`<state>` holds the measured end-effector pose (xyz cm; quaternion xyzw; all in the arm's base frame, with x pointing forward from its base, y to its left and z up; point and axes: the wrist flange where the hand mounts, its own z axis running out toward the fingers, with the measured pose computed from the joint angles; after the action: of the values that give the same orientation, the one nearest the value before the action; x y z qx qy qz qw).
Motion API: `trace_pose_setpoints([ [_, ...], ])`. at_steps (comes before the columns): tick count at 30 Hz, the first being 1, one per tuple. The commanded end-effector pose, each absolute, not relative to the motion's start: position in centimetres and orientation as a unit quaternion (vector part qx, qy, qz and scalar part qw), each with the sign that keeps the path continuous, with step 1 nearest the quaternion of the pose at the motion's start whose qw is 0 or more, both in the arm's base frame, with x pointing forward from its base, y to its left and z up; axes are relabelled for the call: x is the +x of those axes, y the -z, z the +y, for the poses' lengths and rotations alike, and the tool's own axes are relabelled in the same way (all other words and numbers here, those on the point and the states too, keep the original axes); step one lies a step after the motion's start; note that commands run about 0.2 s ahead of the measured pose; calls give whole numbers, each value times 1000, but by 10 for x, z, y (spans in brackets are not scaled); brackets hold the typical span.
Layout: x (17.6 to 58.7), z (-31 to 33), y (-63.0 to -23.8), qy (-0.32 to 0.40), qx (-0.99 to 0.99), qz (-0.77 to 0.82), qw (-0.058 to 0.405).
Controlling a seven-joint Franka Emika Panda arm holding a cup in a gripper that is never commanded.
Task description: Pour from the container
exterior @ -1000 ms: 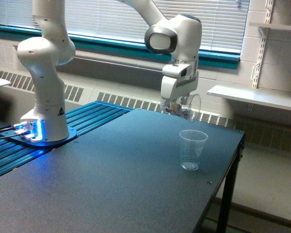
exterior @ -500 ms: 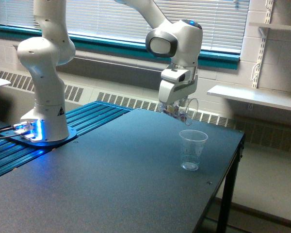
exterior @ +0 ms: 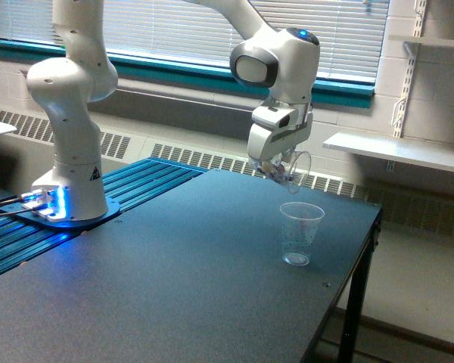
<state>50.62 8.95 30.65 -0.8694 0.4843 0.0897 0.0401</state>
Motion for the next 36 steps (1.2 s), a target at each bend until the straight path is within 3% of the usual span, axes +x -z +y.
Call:
trace_pose_setpoints([
  [1,509,79,-301,-103,-868,484,44],
  [26,515,79,-310,-125,-860,491,65],
  [36,517,72,-300,-117,-861,492,51],
])
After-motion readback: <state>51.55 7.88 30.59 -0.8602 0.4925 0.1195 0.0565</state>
